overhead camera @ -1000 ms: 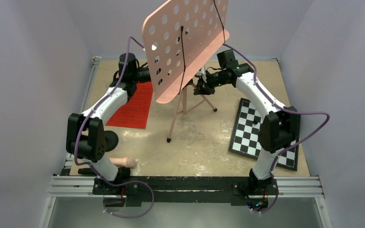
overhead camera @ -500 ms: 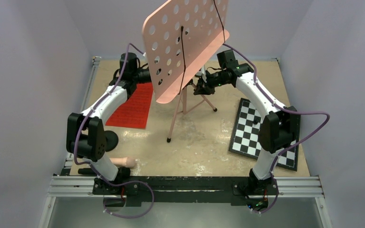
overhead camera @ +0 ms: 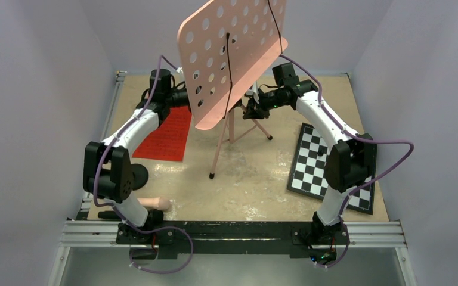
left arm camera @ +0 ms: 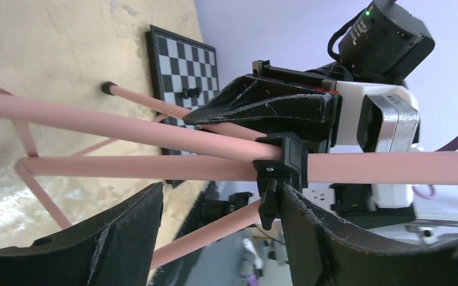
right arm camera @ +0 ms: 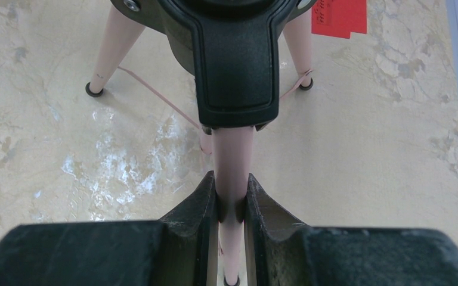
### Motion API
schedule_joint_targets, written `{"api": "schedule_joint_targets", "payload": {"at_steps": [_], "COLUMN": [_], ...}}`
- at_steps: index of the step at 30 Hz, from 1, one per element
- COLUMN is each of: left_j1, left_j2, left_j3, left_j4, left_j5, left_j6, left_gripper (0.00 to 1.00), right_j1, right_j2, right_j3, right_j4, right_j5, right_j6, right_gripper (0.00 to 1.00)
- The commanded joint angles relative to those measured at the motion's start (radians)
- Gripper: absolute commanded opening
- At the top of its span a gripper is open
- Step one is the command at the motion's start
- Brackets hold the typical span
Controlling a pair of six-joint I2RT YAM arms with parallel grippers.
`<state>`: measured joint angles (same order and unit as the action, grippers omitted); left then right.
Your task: Pack up the instrument practice props
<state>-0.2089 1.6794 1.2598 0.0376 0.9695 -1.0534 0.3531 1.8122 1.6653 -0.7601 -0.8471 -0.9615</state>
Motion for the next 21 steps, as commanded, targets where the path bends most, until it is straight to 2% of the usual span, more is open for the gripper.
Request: {"api": "schedule_joint_targets", "payload": {"at_steps": [1, 5, 9, 15, 18, 21], "left_j1": [0.068, 0.073, 0.075, 0.070, 0.020, -0.014], "left_j2": [-0.009, -0.081, -0.221, -0.349, -0.412, -0.450], "left_j3": [0.015, 0.015, -0.099, -0.235, -0.346, -0.460], "left_j4": [-0.122, -0.119, 0.004, 0.057, 0.151, 0.321], "left_j5": [-0.197, -0.194, -0.184, -0.139, -0.133, -0.126], "left_j6": [0.282, 0.494, 0.801, 1.217, 1.482, 1.726], "left_gripper": [0.74, 0.73, 0.73, 0.75, 0.75, 0.77], "right_j1": [0.000, -0.001, -0.001, 0.000, -0.002, -0.001], "right_j2": [-0.002, -0.004, 0.001, 0.009, 0.006, 0.003], "right_j3": [-0.032, -0.024, -0.006, 0.021, 0.016, 0.014], "right_j4": [0.005, 0.007, -0.015, -0.026, -0.025, -0.040], "right_j5": [0.092, 0.094, 0.094, 0.097, 0.103, 0.109], "right_j6": [-0.034, -0.033, -0.051, -0.059, -0.054, -0.064], "right_gripper": [0.00, 0.00, 0.00, 0.00, 0.00, 0.00]}}
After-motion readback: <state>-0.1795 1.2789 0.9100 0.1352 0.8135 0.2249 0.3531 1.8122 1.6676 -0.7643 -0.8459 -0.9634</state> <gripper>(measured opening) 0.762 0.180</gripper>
